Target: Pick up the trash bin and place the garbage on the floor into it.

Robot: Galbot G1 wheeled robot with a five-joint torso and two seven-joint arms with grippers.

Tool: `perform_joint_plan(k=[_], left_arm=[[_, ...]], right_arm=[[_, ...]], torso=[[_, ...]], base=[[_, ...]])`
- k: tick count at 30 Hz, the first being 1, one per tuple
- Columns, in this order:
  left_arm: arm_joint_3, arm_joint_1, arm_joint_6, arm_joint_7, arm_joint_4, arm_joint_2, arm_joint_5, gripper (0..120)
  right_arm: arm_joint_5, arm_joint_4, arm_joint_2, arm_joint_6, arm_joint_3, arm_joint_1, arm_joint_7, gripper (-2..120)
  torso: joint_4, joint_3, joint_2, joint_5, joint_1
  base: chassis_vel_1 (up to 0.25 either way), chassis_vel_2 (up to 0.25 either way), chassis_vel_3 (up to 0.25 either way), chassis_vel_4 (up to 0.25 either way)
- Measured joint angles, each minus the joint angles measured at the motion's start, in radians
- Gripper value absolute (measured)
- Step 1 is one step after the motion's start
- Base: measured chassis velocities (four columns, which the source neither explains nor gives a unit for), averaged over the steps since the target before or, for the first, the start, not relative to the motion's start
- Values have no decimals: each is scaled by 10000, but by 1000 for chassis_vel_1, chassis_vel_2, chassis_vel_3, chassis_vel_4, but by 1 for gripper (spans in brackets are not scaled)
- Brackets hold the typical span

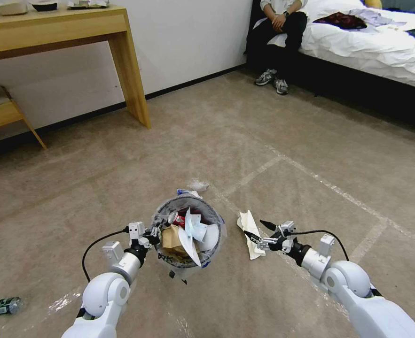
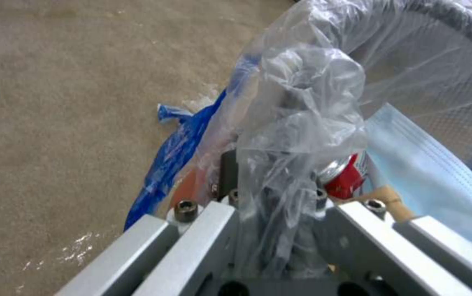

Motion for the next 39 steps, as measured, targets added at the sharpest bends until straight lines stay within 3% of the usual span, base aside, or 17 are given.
perform_joint_plan(k=[6,20,39], left_arm=[[-88,88,-51,22,19,-84,0,1],[-44,179,-74,317,-59,-277,138,1],[-34,205,-138,130,-125,-267,119,1]], right_arm=[[164,-592,171,-344,-323,406,549,100],[-22,-811,301,-252,-244,316,401,100],[-123,-660,333,-122,-105,121,380,100]], torso=[[1,0,0,0,0],[-1,-41,-62,0,-21],[-2,-127,-172,0,-46]], base=[[0,0,0,0],[0,0,0,0],[0,0,0,0]])
